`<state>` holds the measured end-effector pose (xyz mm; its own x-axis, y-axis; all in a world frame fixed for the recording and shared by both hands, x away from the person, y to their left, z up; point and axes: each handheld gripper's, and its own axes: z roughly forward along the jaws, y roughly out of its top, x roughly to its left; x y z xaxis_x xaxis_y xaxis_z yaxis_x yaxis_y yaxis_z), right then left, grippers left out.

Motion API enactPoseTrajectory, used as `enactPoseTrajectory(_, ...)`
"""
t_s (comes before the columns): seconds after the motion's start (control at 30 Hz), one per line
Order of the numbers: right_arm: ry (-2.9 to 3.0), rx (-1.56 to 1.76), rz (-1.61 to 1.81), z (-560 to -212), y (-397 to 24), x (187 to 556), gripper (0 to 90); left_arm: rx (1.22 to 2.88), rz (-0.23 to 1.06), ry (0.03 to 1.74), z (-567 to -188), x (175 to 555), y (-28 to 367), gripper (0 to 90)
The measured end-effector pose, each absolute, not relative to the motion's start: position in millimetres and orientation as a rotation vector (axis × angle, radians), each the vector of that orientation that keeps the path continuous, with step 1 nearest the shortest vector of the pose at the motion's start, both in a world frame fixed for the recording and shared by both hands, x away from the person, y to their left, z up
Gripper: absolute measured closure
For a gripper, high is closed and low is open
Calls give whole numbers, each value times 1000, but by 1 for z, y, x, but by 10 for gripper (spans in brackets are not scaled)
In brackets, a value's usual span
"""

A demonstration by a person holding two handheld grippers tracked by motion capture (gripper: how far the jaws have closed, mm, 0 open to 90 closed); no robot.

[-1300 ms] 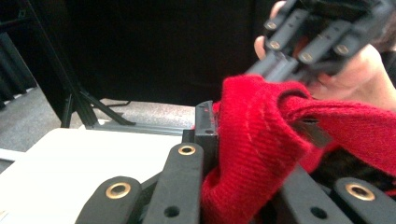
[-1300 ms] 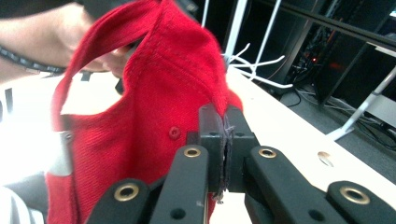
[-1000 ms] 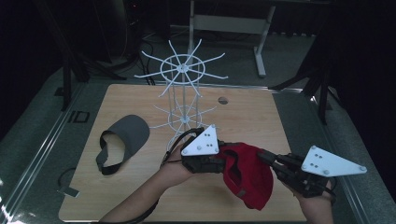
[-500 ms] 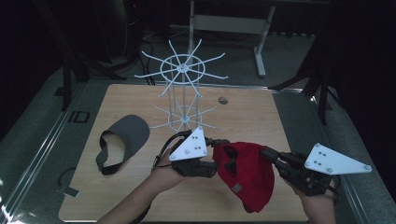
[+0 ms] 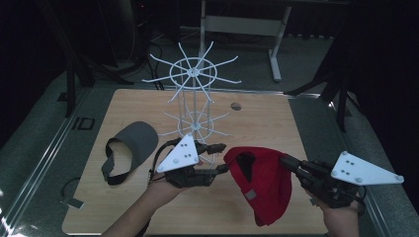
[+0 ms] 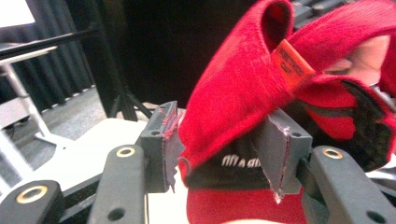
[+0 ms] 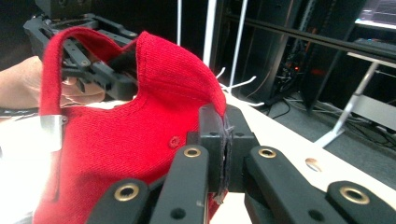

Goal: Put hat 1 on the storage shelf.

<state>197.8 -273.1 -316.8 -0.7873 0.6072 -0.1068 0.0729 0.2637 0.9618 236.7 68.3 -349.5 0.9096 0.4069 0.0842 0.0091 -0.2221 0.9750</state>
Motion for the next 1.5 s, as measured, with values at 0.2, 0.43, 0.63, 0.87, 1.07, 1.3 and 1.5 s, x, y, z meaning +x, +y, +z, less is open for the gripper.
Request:
enactPoseTrajectory(0.2,2052,658,1530,-313,-281,199,886,1777,397,341,-356,236,78,513)
enactPoseTrajectory(0.43,2012,704,1501,-310,-288,203,886,1796,386,358,-368,234,84,511)
enactPoseTrajectory(0.63,1981,721,1511,-304,-292,206,886,1809,379,397,-384,231,90,485)
enactPoseTrajectory(0.87,1960,695,1515,-292,-285,208,886,1813,363,414,-403,228,94,390)
enactPoseTrajectory(1.07,1926,696,1501,-280,-282,216,886,1799,349,472,-422,226,98,264)
enactPoseTrajectory(1.3,1886,703,1503,-266,-281,225,885,1802,352,519,-444,224,101,154)
enactPoseTrajectory(1.5,1836,704,1517,-248,-278,235,885,1828,342,539,-463,223,104,152)
